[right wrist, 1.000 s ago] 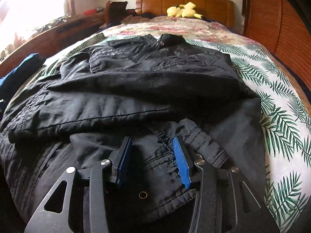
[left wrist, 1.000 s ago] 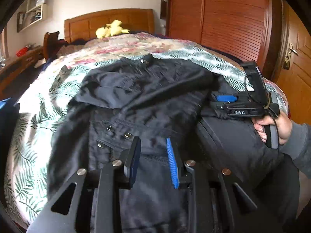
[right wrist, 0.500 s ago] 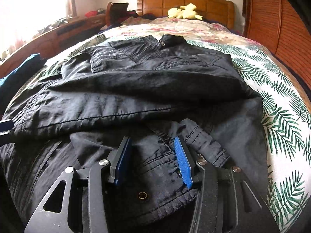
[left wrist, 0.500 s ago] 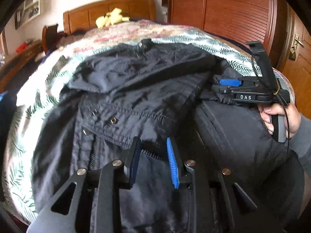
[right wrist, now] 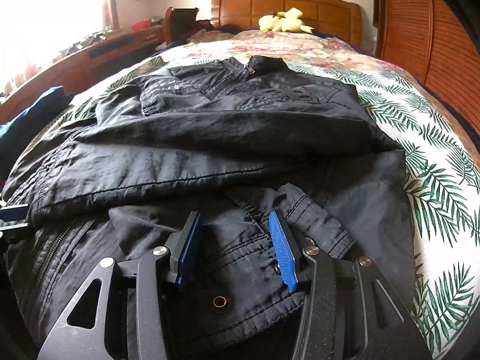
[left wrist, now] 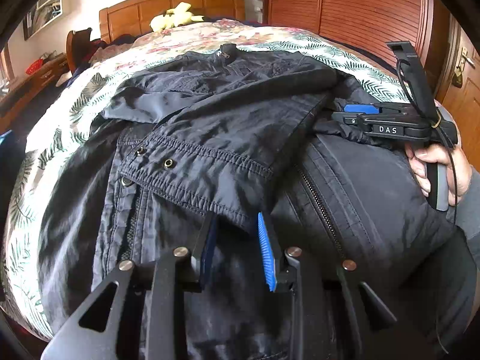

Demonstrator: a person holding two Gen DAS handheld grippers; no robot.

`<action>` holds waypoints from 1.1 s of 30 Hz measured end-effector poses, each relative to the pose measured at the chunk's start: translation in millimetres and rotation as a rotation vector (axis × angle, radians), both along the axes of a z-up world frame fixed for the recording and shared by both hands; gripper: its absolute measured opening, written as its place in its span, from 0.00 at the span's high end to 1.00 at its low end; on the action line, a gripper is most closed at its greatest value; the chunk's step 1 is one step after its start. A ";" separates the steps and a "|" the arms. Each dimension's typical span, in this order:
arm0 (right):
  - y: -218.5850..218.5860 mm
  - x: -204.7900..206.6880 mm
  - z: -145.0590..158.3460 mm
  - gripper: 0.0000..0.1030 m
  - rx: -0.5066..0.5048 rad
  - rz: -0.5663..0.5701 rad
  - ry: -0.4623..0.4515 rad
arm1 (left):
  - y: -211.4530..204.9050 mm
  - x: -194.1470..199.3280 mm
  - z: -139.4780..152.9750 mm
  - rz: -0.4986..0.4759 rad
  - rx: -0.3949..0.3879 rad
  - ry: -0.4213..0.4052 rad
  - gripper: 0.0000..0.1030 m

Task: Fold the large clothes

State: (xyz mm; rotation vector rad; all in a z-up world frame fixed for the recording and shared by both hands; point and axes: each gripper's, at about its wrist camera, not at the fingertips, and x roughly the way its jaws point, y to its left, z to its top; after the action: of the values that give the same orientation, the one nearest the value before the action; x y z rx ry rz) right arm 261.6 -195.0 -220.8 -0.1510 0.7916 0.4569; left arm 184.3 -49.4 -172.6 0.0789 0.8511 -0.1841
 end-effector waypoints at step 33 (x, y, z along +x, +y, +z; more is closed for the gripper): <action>-1.6 -1.1 1.0 0.54 0.021 0.002 -0.005 | 102.4 -36.9 37.5 0.155 -0.072 0.003 0.78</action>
State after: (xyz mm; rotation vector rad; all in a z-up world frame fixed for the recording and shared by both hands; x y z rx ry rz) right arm 260.4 -196.6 -219.8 -0.1334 0.7812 0.4668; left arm 147.4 52.9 -135.1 -0.0547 0.8491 -0.0695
